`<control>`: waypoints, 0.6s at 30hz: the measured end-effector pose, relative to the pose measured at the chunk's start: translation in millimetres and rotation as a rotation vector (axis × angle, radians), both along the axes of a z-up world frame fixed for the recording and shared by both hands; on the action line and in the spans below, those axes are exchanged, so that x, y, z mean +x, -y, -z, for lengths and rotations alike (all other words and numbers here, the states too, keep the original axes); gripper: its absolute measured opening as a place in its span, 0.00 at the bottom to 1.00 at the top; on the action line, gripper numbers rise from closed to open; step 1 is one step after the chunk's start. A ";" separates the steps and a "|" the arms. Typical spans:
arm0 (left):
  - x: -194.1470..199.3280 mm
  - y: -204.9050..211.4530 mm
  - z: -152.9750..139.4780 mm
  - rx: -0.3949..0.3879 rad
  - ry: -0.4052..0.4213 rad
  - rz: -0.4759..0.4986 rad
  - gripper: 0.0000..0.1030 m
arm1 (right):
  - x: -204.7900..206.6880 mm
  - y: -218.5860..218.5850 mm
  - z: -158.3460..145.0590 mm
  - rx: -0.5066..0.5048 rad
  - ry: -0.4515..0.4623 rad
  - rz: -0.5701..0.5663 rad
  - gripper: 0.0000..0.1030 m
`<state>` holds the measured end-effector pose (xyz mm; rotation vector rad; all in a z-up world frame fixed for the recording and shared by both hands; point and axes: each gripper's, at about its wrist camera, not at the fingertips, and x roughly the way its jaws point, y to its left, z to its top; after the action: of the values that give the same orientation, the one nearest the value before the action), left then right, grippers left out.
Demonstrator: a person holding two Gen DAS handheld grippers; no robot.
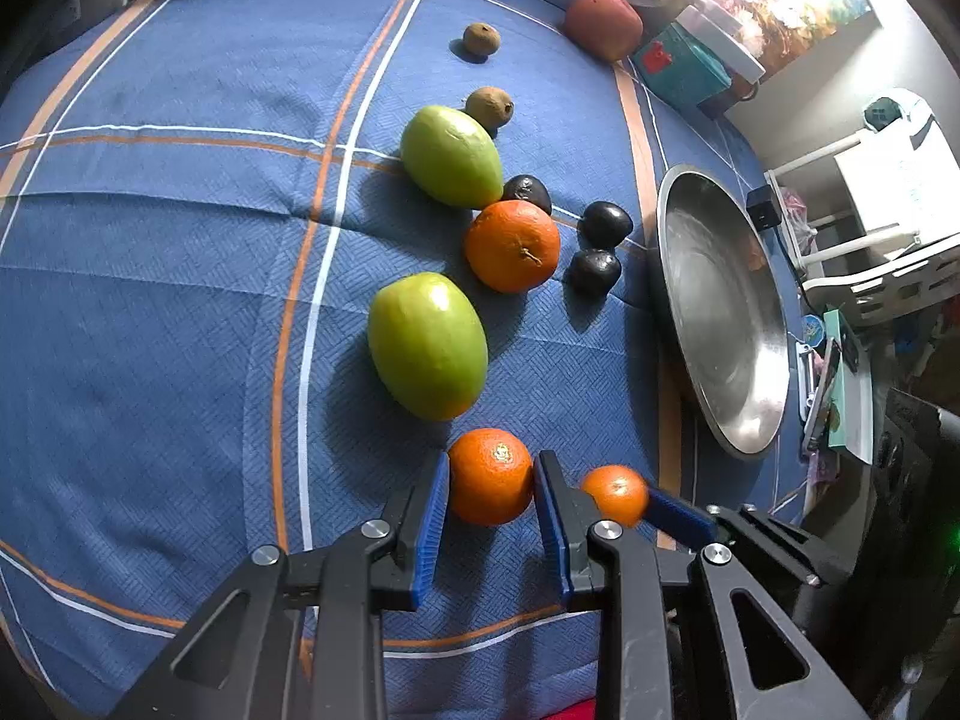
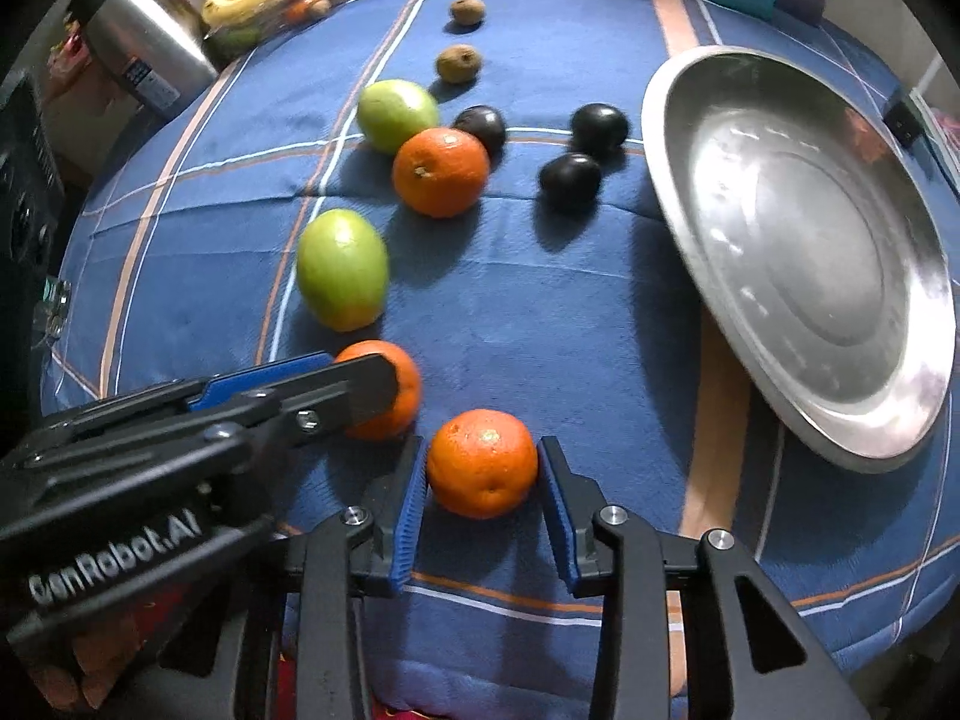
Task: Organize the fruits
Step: 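Close the left tool on an orange while the right tool grasps another orange, then release the left tool's orange into the steel plate while the right tool releases its orange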
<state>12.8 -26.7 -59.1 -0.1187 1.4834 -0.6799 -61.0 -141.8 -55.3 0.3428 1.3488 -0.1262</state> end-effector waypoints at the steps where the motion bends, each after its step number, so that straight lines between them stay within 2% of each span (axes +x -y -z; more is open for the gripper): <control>1: -0.3 0.3 -0.5 0.002 0.004 0.003 0.30 | -1.4 3.6 -1.2 -0.003 0.003 0.011 0.37; 9: -2.7 -0.5 -9.8 -0.014 0.029 -0.001 0.29 | -6.2 30.9 -13.4 -0.012 0.029 0.130 0.37; 18: 0.2 -1.7 -34.5 -0.006 0.106 0.002 0.29 | 14.6 51.5 -51.7 -0.045 0.127 0.317 0.37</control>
<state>13.0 -25.0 -24.5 -0.0842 1.3798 -0.6819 -46.4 -193.3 -3.6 0.5165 1.1571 -0.3916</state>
